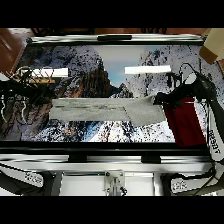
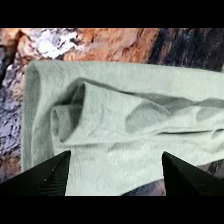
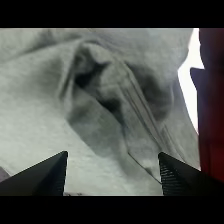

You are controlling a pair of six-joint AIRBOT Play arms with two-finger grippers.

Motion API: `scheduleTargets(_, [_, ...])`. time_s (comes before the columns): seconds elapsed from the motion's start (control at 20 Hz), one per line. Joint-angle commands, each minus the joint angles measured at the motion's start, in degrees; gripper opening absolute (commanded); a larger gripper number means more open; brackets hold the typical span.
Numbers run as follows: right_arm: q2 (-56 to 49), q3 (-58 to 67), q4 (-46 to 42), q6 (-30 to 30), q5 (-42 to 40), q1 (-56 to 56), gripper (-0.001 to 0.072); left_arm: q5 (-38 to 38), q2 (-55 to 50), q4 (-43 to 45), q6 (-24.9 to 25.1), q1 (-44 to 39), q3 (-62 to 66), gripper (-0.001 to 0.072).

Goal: Fold the shirts.

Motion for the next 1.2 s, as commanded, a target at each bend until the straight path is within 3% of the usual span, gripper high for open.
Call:
scheduleTargets(0.0, [-1.88, 0.04, -1.79, -0.26, 3.91, 0.13, 0.066, -3.19, 2.03, 0.0, -0.17, -0.35, 1.01, 0.0663])
scheduleTargets(0.45, [-7.82, 0.07, -0.09, 1.55, -1.27, 4.52, 0.064, -3.19, 7.28, -0.2, 1.18, -5.68, 1.01, 0.0663])
scheduleTargets(0.5, [-7.82, 0.07, 0.42, 1.57, -1.44, 4.98, 0.0533, -3.19, 7.41, -0.9, 1.18, -6.64, 1.01, 0.0663])
scheduleTargets(0.55, [-7.82, 0.07, 0.94, 1.57, -1.44, 5.18, 0.0356, -3.19, 7.45, -2.12, 1.18, -7.69, 1.01, 0.0663])
scheduleTargets(0.6, [-7.67, 0.07, 2.36, 1.9, -1.2, 5.18, 0.0088, -3.26, 7.45, -3.43, 1.18, -8.72, 1.01, 0.0662])
scheduleTargets(0.8, [-2.03, 0.11, 4.39, 0.66, -0.68, 5.18, 0.0079, -5.09, 7.41, -6.16, 1.16, -13.97, 0.98, 0.0657])
scheduleTargets(0.85, [0.72, 0.11, 4.39, 0.66, -0.5, 5.18, 0.0078, -5.07, 7.28, -6.16, 1.11, -15.93, 0.96, 0.0614])
scheduleTargets(0.9, [3.45, 0.11, 4.44, 0.68, -0.22, 5.18, 0.0078, -4.81, 7.06, -6.16, 1.11, -18.05, 0.85, 0.0449])
scheduleTargets(0.95, [6.49, 0.11, 4.61, 0.81, 0.57, 5.18, 0.0078, -3.58, 6.88, -6.16, 1.16, -20.63, 0.44, 0.0215])
scheduleTargets(1.0, [9.16, 0.11, 5.11, 1.07, 1.55, 5.18, 0.0078, -0.87, 6.86, -6.19, 1.22, -23.34, -0.37, 0.0098])
scheduleTargets(1.15, [16.65, 0.11, 6.75, 1.86, 5.73, 5.18, 0.0078, 12.31, 6.84, -6.27, 0.79, -32.59, -3.82, 0.0034])
